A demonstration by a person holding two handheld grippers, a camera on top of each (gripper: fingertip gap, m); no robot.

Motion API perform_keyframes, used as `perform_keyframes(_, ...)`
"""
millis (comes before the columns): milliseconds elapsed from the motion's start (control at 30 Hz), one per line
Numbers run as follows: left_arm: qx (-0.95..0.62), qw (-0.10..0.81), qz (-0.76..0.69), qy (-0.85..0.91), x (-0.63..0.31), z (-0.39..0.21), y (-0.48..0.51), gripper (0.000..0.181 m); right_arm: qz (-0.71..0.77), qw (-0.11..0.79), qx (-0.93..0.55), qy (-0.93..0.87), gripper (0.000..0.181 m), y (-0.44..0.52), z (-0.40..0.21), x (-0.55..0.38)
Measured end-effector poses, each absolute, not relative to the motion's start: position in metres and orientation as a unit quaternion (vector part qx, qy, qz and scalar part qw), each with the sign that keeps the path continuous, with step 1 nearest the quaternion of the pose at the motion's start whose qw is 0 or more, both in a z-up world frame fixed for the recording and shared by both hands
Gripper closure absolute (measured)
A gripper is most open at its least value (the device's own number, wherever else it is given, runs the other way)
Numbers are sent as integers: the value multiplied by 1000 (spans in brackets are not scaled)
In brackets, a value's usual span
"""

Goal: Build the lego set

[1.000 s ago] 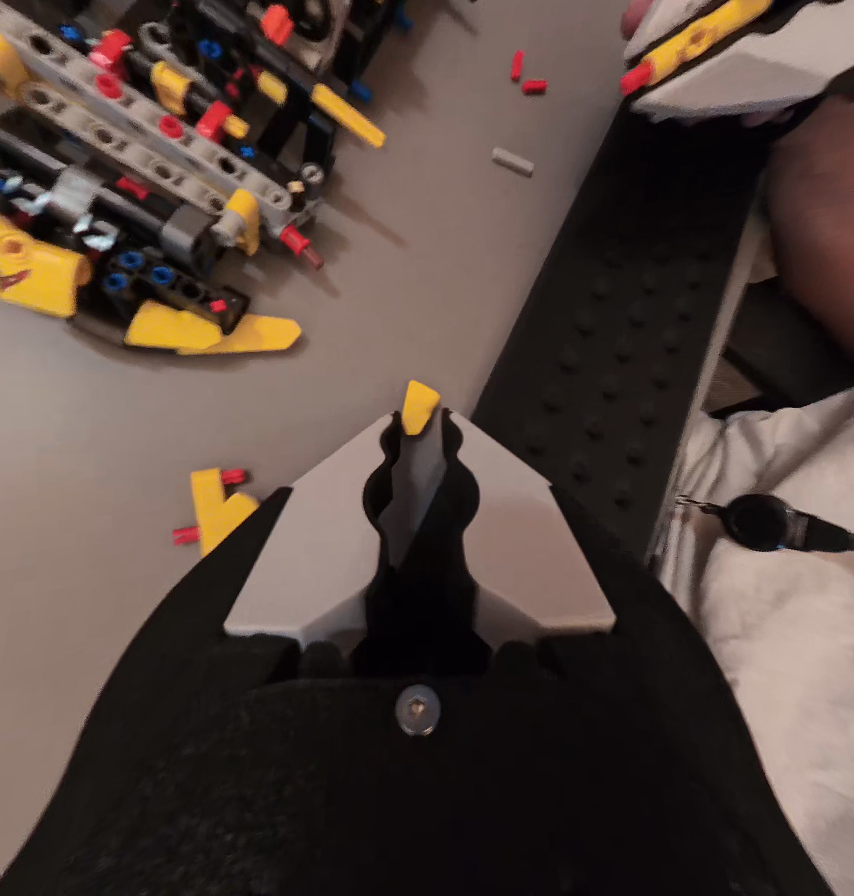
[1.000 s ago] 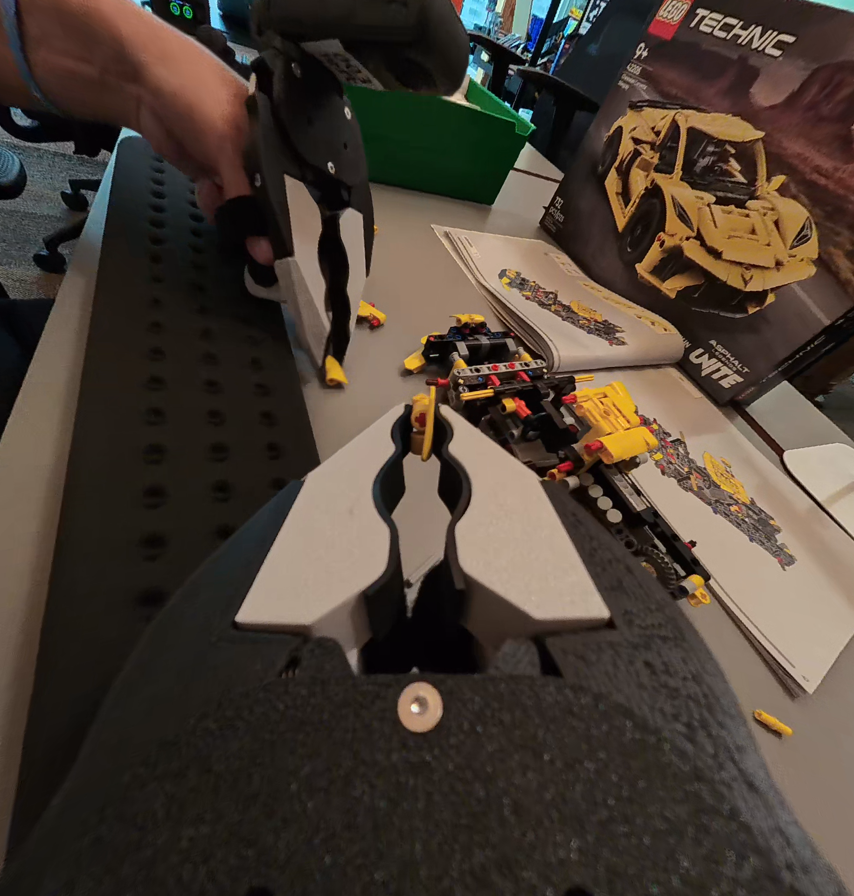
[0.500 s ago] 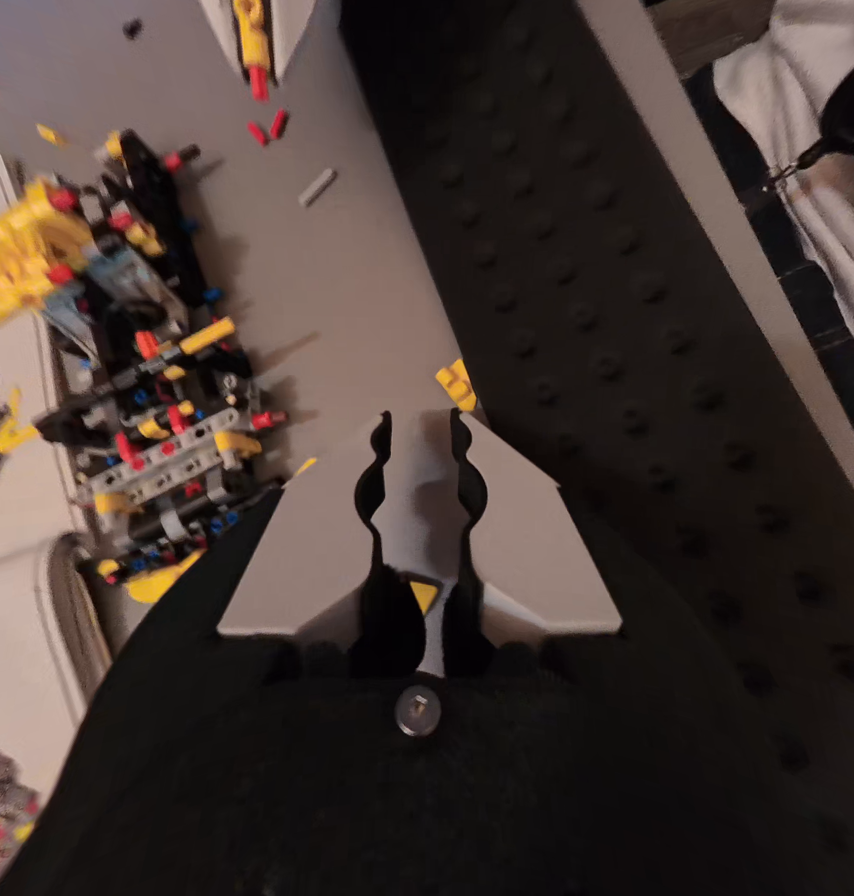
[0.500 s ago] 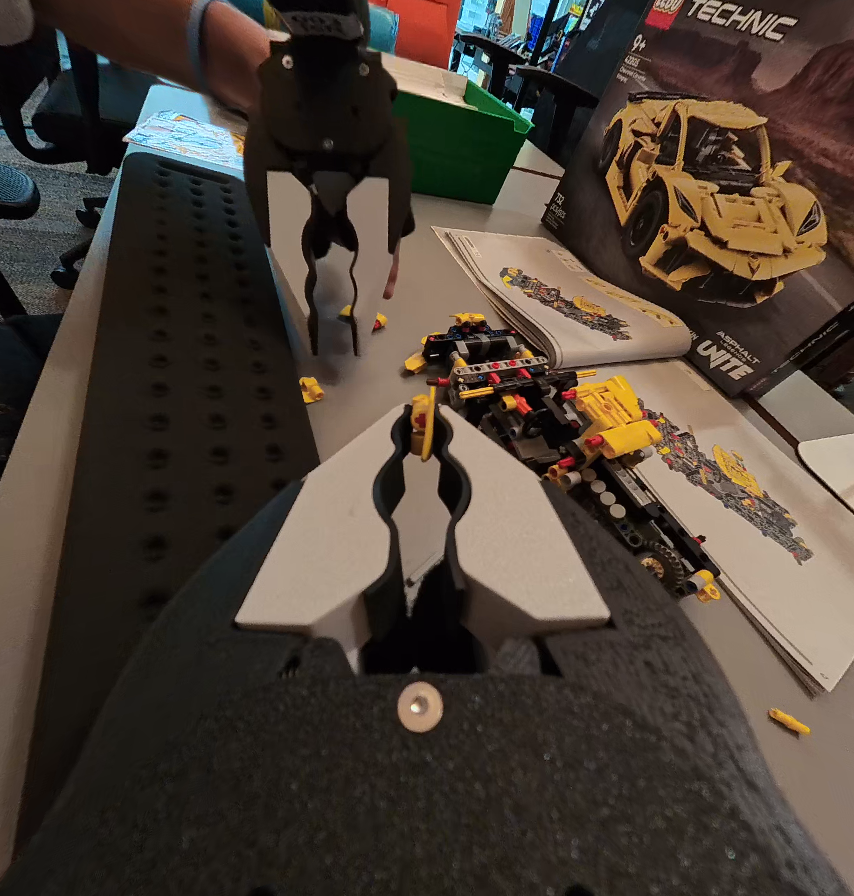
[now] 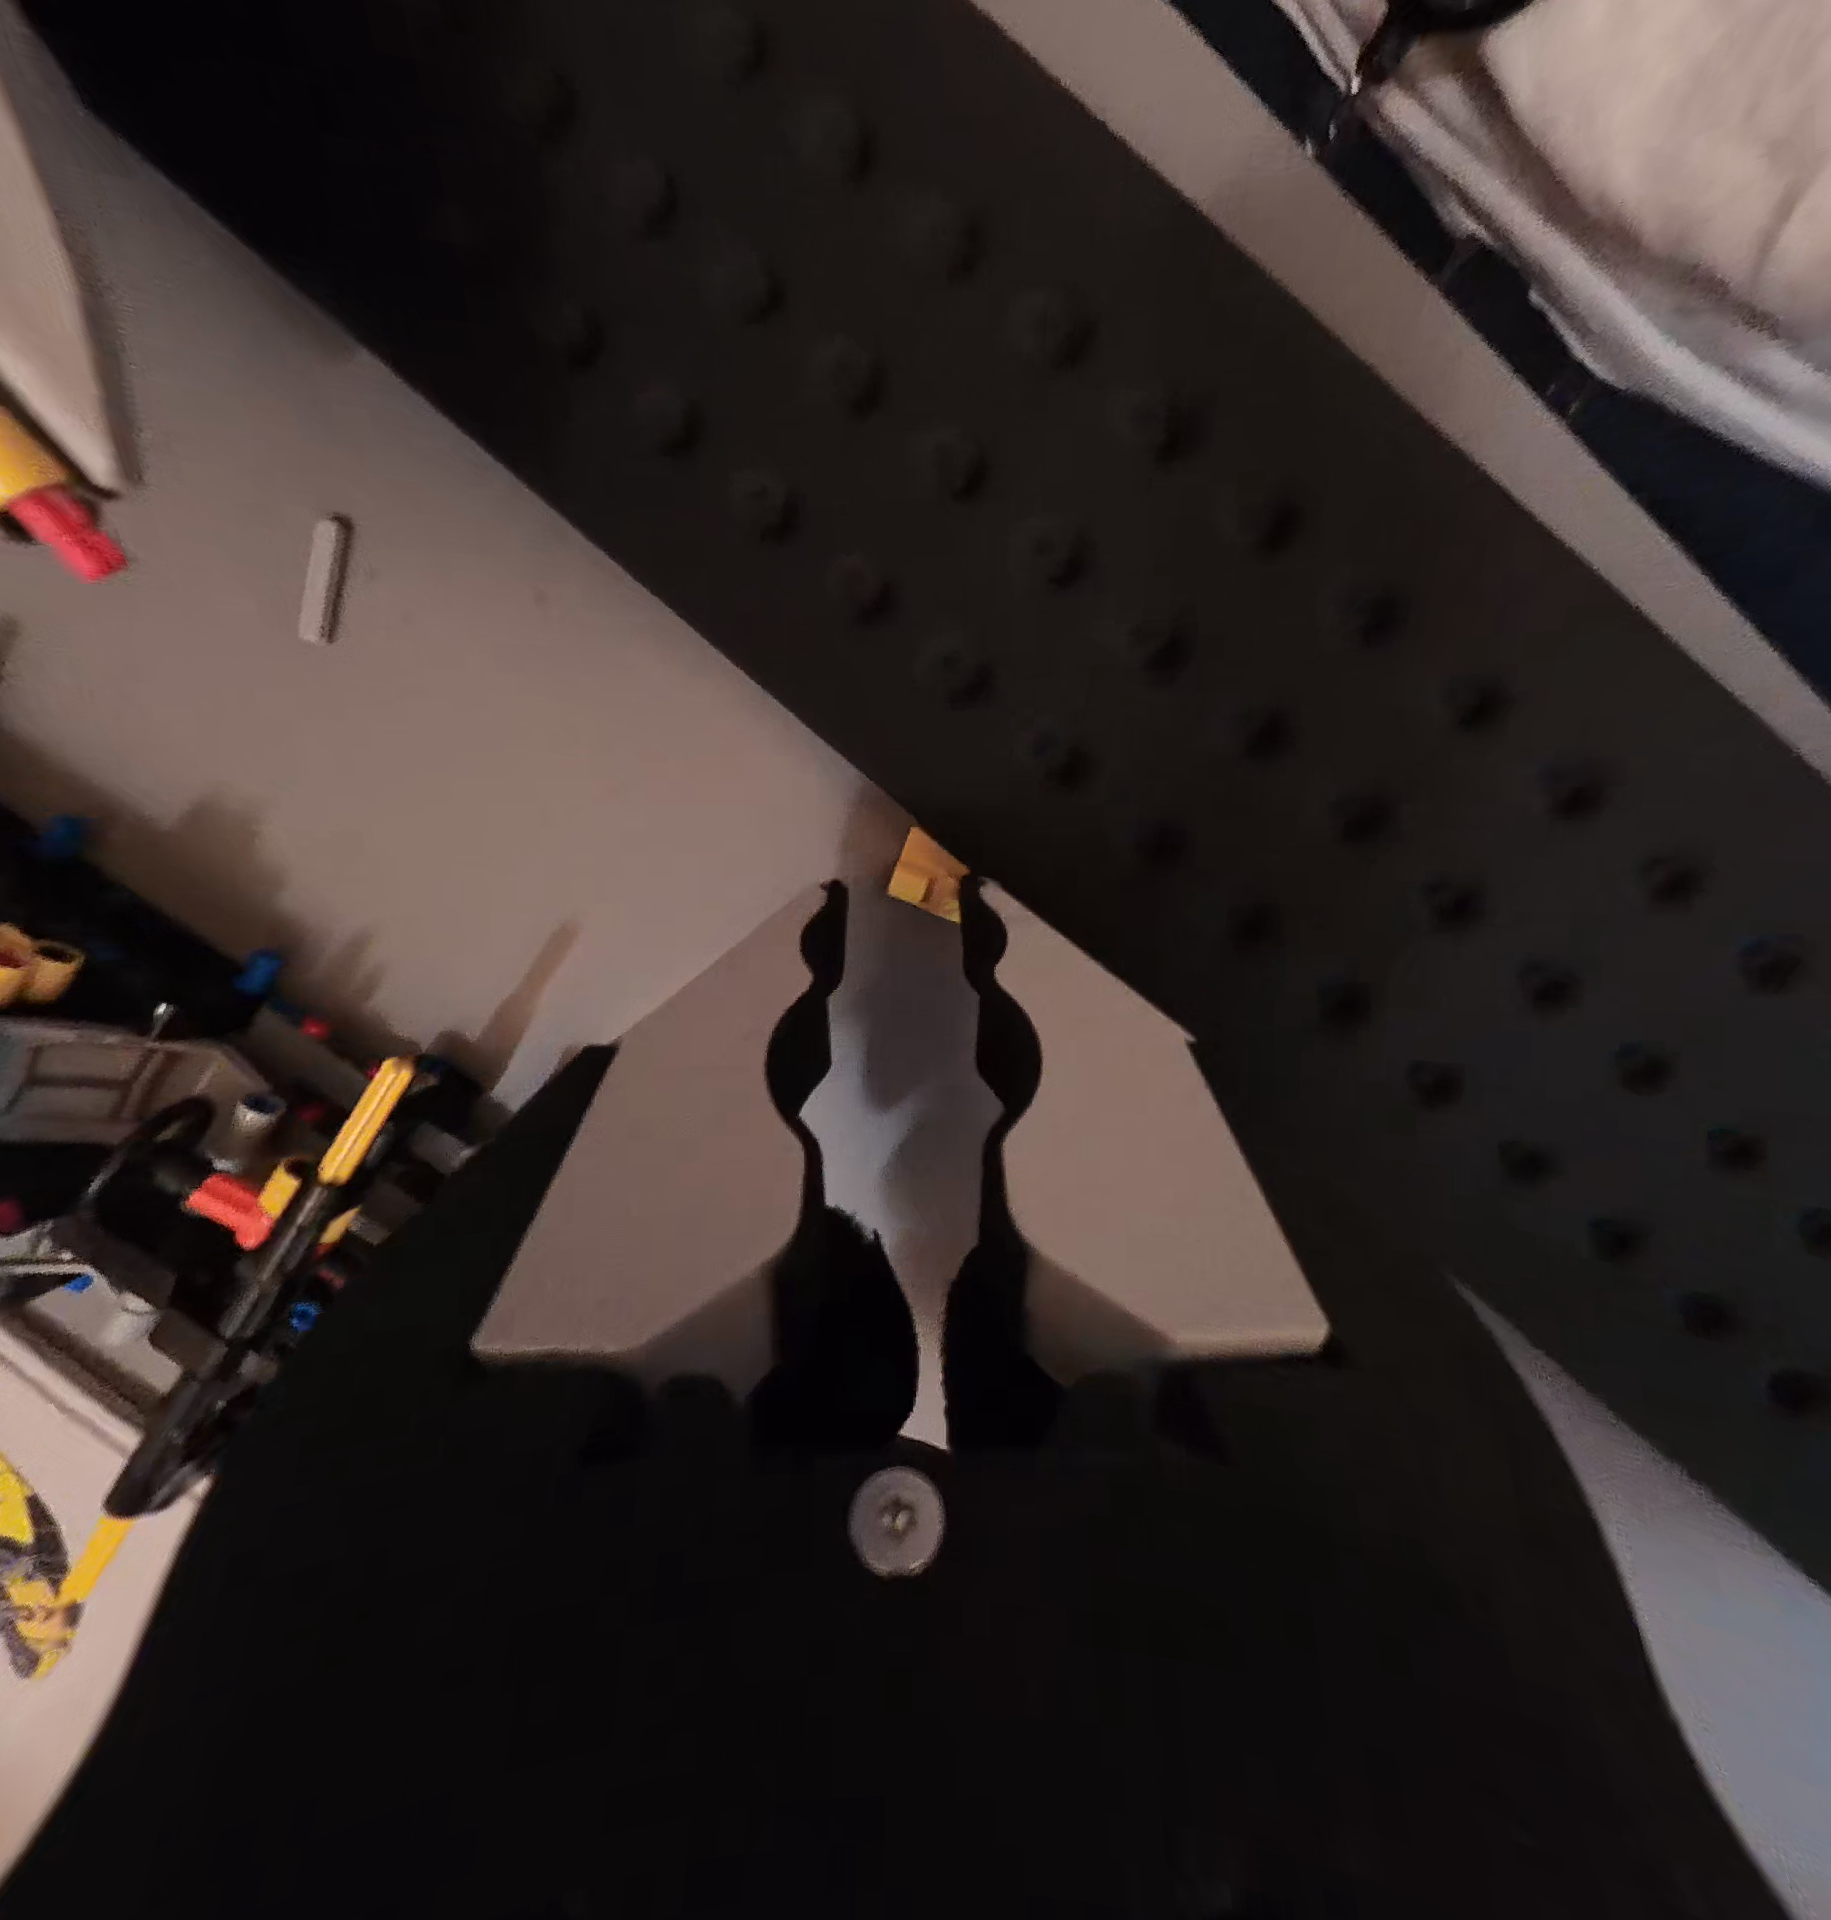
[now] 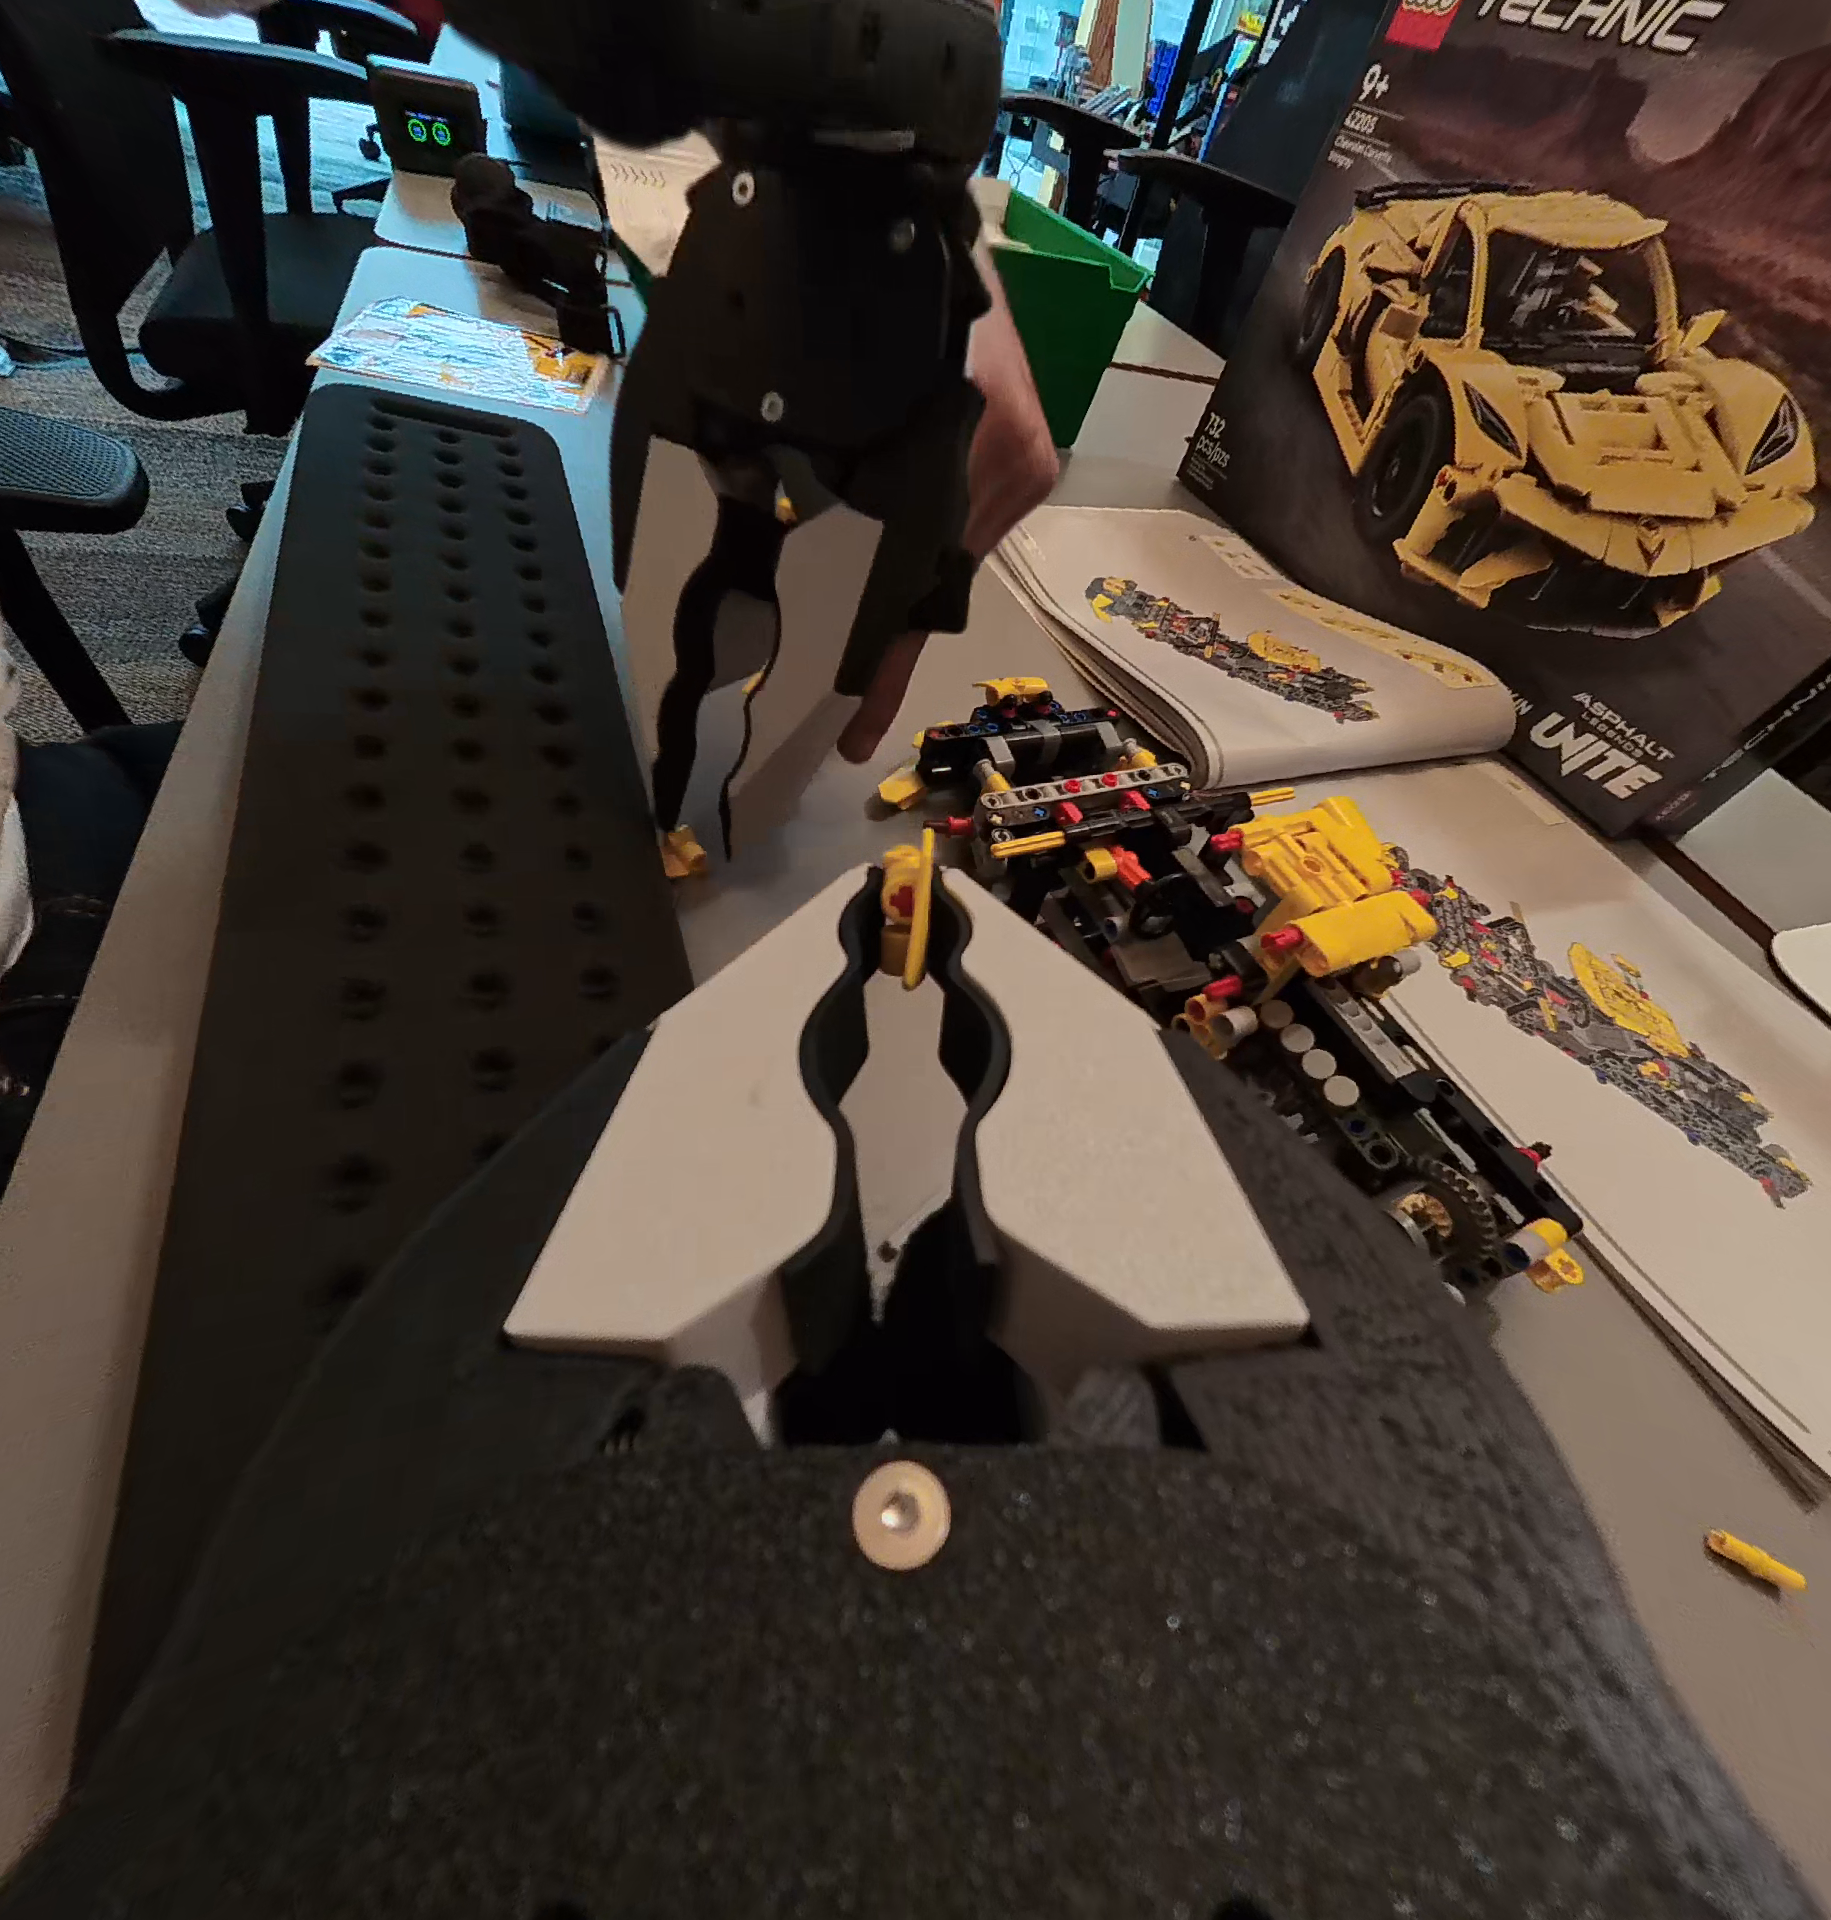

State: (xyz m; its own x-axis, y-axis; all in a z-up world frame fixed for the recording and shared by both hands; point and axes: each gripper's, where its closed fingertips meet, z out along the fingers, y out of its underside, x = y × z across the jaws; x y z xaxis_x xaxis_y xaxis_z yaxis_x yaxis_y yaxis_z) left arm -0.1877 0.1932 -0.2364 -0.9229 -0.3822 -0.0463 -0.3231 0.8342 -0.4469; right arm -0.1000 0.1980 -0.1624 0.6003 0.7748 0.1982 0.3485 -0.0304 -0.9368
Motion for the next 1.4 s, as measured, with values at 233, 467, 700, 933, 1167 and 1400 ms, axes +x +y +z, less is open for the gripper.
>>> perform_keyframes(233,-177,55,-231,955,-189,-237,188,177,198,565,-690,-406,175,197,-161,-100)
perform_keyframes(467,-240,114,-233,936,-176,-237,194,180,197,561,-691,-411,175,196,-163,-102)
perform_keyframes(700,-409,144,-282,856,-162,-224,205,173,199,560,-692,-410,175,196,-163,-102)
perform_keyframes(933,-371,144,-214,892,-166,-235,214,151,199,556,-693,-414,175,196,-165,-103)
perform_keyframes(1167,-398,81,-227,885,-160,-242,211,154,201,556,-691,-415,175,195,-165,-103)
perform_keyframes(1400,-451,105,-242,853,-158,-235,218,165,202,557,-689,-417,175,194,-164,-103)
